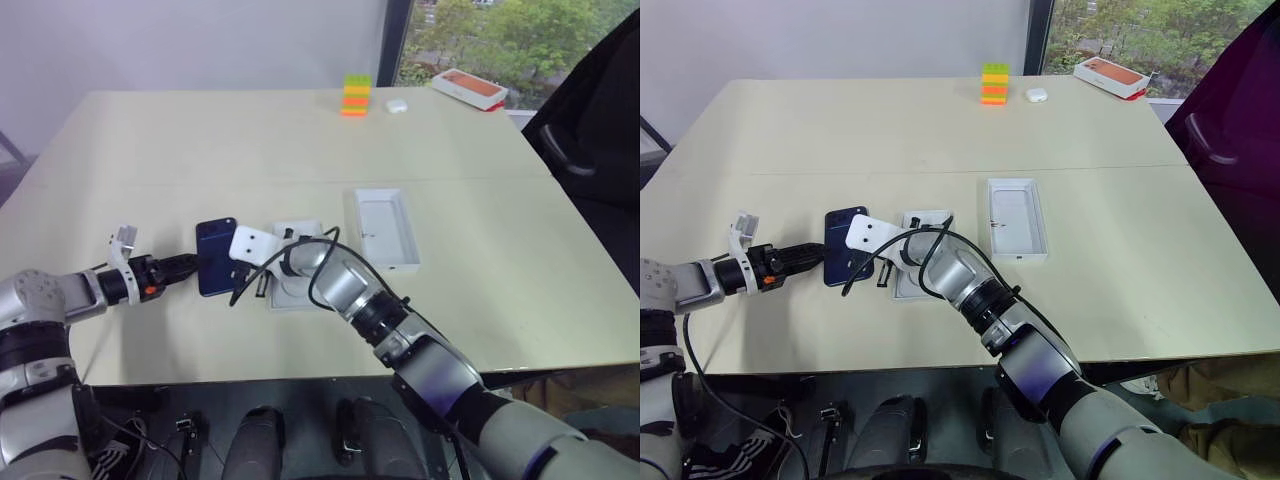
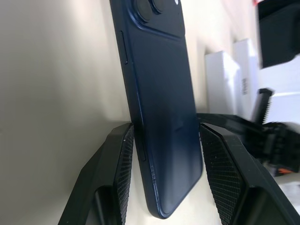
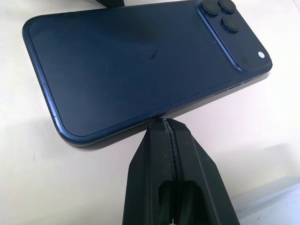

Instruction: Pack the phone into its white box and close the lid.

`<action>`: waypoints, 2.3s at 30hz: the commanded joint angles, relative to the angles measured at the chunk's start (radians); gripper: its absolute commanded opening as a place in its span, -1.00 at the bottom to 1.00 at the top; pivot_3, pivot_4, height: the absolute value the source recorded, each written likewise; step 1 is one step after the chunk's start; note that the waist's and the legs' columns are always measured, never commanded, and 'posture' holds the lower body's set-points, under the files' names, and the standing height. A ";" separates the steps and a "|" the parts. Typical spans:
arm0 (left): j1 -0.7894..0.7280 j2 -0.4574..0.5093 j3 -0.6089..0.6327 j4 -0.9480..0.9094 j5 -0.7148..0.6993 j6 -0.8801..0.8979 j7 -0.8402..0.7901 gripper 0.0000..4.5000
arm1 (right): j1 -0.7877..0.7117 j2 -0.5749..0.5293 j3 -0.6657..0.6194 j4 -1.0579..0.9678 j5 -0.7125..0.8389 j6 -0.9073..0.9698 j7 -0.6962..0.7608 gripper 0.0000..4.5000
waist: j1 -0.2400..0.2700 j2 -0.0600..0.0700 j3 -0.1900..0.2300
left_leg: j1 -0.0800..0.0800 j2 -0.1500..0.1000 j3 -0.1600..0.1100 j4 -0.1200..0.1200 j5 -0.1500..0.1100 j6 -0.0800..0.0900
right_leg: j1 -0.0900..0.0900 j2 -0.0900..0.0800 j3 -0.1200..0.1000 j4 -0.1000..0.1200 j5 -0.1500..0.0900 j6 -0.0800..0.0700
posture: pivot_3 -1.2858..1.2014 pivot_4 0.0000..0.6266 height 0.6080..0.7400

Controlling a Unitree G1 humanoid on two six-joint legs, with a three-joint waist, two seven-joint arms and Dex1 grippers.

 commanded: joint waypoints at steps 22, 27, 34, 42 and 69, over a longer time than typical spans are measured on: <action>-0.011 -0.219 0.112 -0.151 -0.039 0.168 0.220 -0.33 | 0.030 0.005 0.035 -0.043 0.002 0.002 0.004 -1.00 | -0.006 -0.001 0.000 | 0.000 0.000 -0.001 0.000 0.000 0.000 | 0.001 0.000 0.000 0.000 0.000 0.000 | 0.03 -0.52 1.00; 0.010 -0.210 0.125 -0.130 -0.048 0.156 0.208 -0.99 | 0.029 0.002 0.037 -0.044 0.000 0.000 0.003 -1.00 | -0.006 -0.001 -0.001 | 0.001 0.000 -0.001 0.000 0.000 0.000 | 0.001 0.000 0.000 -0.001 0.000 0.000 | 0.03 -0.52 1.00; 0.016 -0.201 0.176 -0.067 -0.090 0.169 0.178 -0.99 | 0.027 -0.008 0.027 -0.048 0.004 -0.013 -0.003 -1.00 | -0.008 -0.001 0.000 | 0.001 0.000 -0.001 0.000 0.000 0.000 | 0.001 0.001 -0.001 -0.001 0.000 0.000 | 0.03 -0.52 1.00; 0.021 -0.184 0.233 -0.010 -0.152 0.207 0.133 -0.99 | 0.057 -0.007 -0.128 -0.224 0.205 0.085 0.094 -1.00 | -0.008 -0.001 0.000 | 0.000 0.000 -0.001 0.000 0.000 0.000 | 0.000 0.001 -0.001 -0.001 0.000 0.000 | 0.03 -0.52 1.00; 0.007 -0.468 0.133 -0.323 -0.635 0.227 0.566 -1.00 | 0.474 -0.677 -0.513 -0.819 0.662 0.140 0.364 0.96 | 0.003 -0.002 0.001 | -0.003 -0.001 -0.001 0.000 0.000 0.000 | 0.001 0.001 -0.002 -0.005 -0.003 0.005 | 0.03 -0.52 1.00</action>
